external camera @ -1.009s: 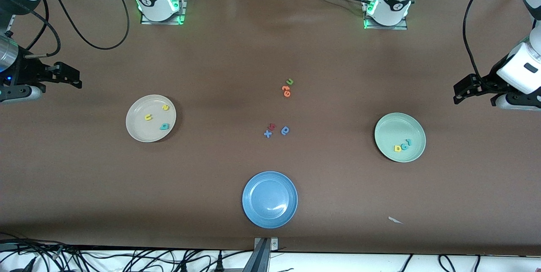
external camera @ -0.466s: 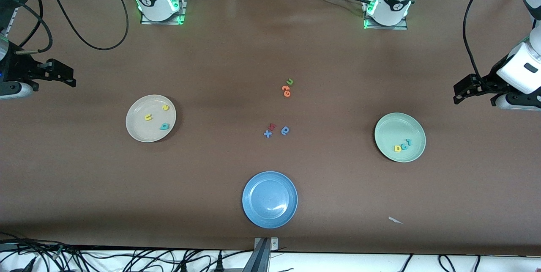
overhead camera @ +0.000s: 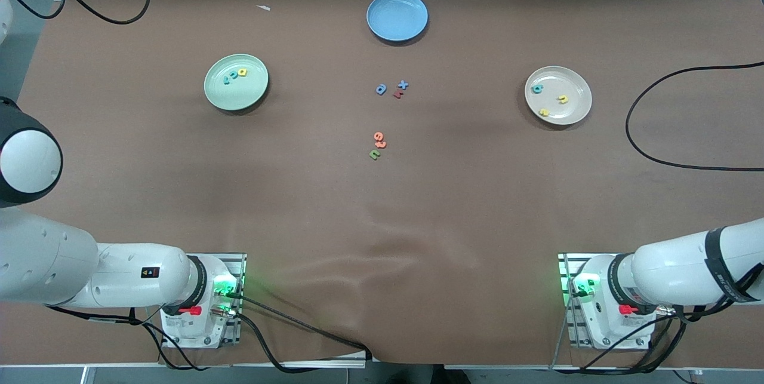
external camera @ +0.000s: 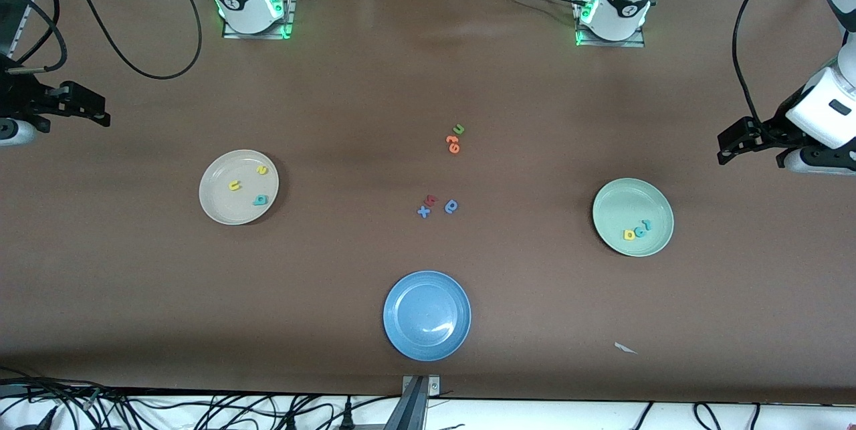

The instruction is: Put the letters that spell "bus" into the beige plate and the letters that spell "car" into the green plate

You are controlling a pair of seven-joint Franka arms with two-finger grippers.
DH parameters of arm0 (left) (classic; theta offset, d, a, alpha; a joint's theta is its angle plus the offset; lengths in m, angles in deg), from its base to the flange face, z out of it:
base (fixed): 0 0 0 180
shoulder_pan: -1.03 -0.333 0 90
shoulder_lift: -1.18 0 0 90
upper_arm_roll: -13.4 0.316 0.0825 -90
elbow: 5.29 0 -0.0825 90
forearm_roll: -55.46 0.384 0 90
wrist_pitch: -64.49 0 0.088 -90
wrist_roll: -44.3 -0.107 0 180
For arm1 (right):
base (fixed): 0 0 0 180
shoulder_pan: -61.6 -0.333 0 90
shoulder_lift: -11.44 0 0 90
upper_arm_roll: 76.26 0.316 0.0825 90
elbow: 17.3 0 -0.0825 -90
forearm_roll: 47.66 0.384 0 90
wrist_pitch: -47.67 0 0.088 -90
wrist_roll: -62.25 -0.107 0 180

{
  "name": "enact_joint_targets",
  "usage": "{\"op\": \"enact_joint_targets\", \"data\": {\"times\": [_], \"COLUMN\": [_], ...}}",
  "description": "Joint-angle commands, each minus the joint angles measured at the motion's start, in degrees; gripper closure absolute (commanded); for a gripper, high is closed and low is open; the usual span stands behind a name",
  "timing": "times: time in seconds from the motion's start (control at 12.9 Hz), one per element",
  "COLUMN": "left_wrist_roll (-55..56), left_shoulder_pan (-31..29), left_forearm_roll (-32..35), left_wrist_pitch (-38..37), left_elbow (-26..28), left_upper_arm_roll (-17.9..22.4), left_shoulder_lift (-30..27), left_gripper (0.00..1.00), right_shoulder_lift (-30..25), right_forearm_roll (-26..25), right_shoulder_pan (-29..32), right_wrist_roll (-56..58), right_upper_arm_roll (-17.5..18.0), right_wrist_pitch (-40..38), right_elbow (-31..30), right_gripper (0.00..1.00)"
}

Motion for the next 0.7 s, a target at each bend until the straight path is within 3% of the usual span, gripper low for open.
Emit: {"op": "enact_joint_targets", "data": {"times": [0.0, 0.62], "left_wrist_roll": [-0.76, -0.76], "left_shoulder_pan": [0.18, 0.18], "left_forearm_roll": [1.25, 1.25], "left_wrist_pitch": [-1.19, -1.19], "left_elbow": [-1.59, -1.59], "left_upper_arm_roll": [-0.02, -0.02], "left_shoulder_lift": [0.59, 0.59], "left_gripper": [0.0, 0.0], "right_shoulder_lift": [0.28, 0.28], "right_forearm_roll": [0.87, -1.41], "right_shoulder_pan": [0.36, 0.01], "right_wrist_roll": [0.78, 0.6], "right_upper_arm_roll": [-0.21, -0.56], "right_wrist_pitch": [-2.92, -5.84], "right_elbow": [3.18, 3.54], "right_gripper": [0.0, 0.0]}}
